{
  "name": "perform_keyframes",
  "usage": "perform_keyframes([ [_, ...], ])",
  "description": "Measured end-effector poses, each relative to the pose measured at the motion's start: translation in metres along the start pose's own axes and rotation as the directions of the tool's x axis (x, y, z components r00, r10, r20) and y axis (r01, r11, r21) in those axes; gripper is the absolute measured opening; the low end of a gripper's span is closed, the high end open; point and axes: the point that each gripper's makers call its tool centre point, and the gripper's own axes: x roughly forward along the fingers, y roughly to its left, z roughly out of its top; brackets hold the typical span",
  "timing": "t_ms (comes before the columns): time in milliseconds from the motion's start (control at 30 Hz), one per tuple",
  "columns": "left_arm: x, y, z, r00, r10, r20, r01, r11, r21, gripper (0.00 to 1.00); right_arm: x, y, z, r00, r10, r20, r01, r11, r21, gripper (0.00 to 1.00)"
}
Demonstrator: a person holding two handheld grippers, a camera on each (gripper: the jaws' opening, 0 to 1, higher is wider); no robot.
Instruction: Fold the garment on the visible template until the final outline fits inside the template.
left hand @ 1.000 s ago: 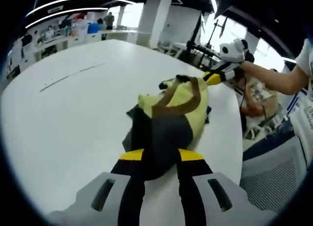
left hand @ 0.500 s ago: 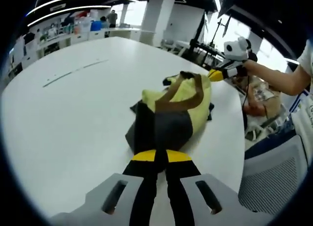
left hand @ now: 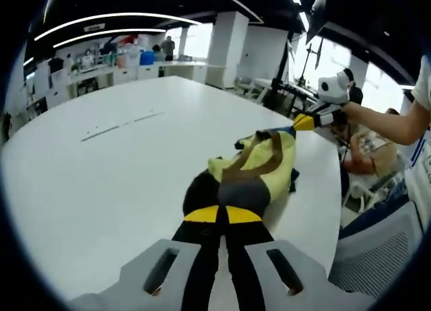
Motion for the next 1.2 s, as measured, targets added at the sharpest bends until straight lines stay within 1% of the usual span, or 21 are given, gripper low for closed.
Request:
perform_keyframes([
  [133, -0.005, 0.000, 0.017, 0.999, 0.013, 0.053, -0.013, 1.000, -0.002, 0.00, -0.003, -0.002, 0.012, 1.000, -0.026, 0.014, 0.027, 0.998, -0.060, 0.00],
  [233, -0.007, 0.001, 0.027, 0.996, 0.027, 0.082, -0.027, 1.000, -0.003, 0.00, -0.006, -0.005, 0.020, 0.999, -0.047, 0.026, 0.049, 0.996, -0.077, 0.00],
  [367, -0.012, 0.004, 0.046, 0.990, 0.048, 0.135, -0.048, 0.999, 0.002, 0.00, -0.010, -0.010, 0.034, 0.996, -0.078, 0.047, 0.083, 0.990, -0.112, 0.00],
  [467, -0.015, 0.007, 0.059, 0.983, 0.063, 0.171, -0.064, 0.998, 0.002, 0.00, -0.013, -0.016, 0.045, 0.992, -0.099, 0.071, 0.108, 0.987, -0.123, 0.00],
  [567, -0.016, 0.014, 0.073, 0.972, 0.100, 0.214, -0.104, 0.995, 0.005, 0.00, -0.011, -0.022, 0.055, 0.990, -0.114, 0.083, 0.125, 0.981, -0.147, 0.00],
  [667, -0.015, 0.018, 0.084, 0.965, 0.116, 0.236, -0.119, 0.993, 0.000, 0.00, -0.008, -0.027, 0.063, 0.987, -0.136, 0.091, 0.149, 0.977, -0.154, 0.00],
  [767, -0.015, 0.028, 0.098, 0.953, 0.162, 0.257, -0.172, 0.985, 0.018, 0.00, -0.003, -0.034, 0.073, 0.981, -0.166, 0.102, 0.180, 0.971, -0.155, 0.00],
  [800, -0.016, 0.031, 0.102, 0.948, 0.174, 0.268, -0.186, 0.982, 0.020, 0.00, -0.001, -0.038, 0.078, 0.977, -0.188, 0.103, 0.203, 0.966, -0.162, 0.00],
  [833, -0.016, 0.039, 0.110, 0.937, 0.194, 0.289, -0.204, 0.979, 0.004, 0.00, 0.000, -0.039, 0.079, 0.975, -0.195, 0.103, 0.211, 0.963, -0.167, 0.00],
  [900, -0.015, 0.048, 0.120, 0.924, 0.219, 0.315, -0.225, 0.974, -0.017, 0.00, 0.005, -0.046, 0.085, 0.967, -0.230, 0.109, 0.246, 0.953, -0.175, 0.00],
  [967, -0.012, 0.055, 0.125, 0.919, 0.233, 0.317, -0.238, 0.971, -0.022, 0.00, 0.014, -0.051, 0.090, 0.961, -0.251, 0.115, 0.268, 0.948, -0.172, 0.00],
  [1000, -0.008, 0.059, 0.128, 0.916, 0.243, 0.319, -0.247, 0.969, -0.030, 0.00, 0.018, -0.056, 0.093, 0.955, -0.270, 0.121, 0.288, 0.943, -0.166, 0.00],
  [1033, -0.006, 0.062, 0.130, 0.912, 0.252, 0.323, -0.258, 0.966, -0.026, 0.00, 0.019, -0.057, 0.094, 0.954, -0.275, 0.123, 0.293, 0.942, -0.165, 0.00],
  [1100, -0.001, 0.067, 0.136, 0.905, 0.265, 0.334, -0.280, 0.960, -0.004, 0.00, 0.027, -0.067, 0.102, 0.940, -0.311, 0.138, 0.330, 0.933, -0.144, 0.00],
  [1133, 0.002, 0.069, 0.138, 0.902, 0.270, 0.337, -0.285, 0.958, -0.003, 0.00, 0.031, -0.077, 0.109, 0.930, -0.329, 0.163, 0.350, 0.928, -0.125, 0.00],
  [1200, 0.008, 0.076, 0.141, 0.897, 0.295, 0.330, -0.313, 0.950, -0.001, 0.00, 0.037, -0.086, 0.114, 0.919, -0.353, 0.176, 0.374, 0.922, -0.104, 0.00],
])
